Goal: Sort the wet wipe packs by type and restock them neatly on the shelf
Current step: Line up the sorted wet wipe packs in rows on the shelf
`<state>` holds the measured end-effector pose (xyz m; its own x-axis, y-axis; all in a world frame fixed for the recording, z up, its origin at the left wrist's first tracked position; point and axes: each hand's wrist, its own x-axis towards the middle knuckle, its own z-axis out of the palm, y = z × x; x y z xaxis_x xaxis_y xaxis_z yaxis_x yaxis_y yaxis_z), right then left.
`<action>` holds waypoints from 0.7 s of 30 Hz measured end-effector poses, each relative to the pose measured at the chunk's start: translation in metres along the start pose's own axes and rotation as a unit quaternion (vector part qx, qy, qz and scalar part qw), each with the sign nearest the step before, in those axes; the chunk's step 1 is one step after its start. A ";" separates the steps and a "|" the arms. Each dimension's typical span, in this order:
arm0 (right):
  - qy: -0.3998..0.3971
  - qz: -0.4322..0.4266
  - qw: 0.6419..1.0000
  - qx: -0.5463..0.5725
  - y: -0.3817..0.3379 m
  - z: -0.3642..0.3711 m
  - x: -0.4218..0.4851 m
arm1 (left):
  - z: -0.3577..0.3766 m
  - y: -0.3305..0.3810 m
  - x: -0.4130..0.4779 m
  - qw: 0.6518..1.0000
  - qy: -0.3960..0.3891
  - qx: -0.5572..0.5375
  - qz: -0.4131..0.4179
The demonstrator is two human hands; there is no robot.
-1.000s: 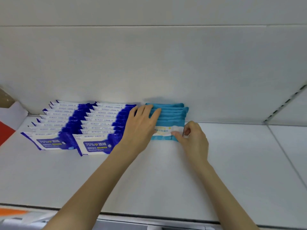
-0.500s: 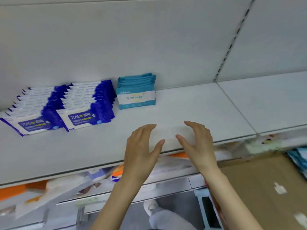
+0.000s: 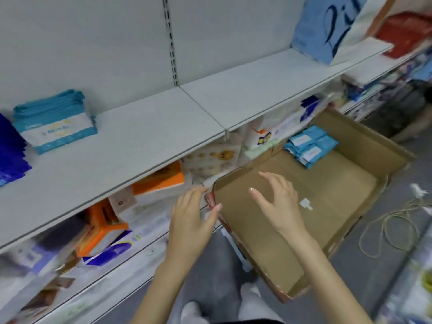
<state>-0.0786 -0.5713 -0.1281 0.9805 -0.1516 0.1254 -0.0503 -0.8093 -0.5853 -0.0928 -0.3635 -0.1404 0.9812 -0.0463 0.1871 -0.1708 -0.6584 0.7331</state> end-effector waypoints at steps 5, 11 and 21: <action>-0.001 0.031 1.000 -0.005 0.070 -0.038 0.012 | 0.063 0.040 0.013 1.000 -0.018 0.009 0.008; -0.058 0.023 0.998 -0.020 0.196 -0.095 0.056 | 0.187 0.103 0.032 0.999 -0.004 0.023 -0.025; -0.125 0.070 0.987 -0.071 0.394 -0.214 0.107 | 0.366 0.231 0.054 0.994 -0.033 0.004 -0.102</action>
<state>-0.0343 -1.0282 -0.1740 0.9775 -0.1362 -0.1613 -0.1968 -0.8647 -0.4622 -0.0461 -0.7924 -0.2003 0.9992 0.0401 -0.0083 0.0329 -0.6651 0.7460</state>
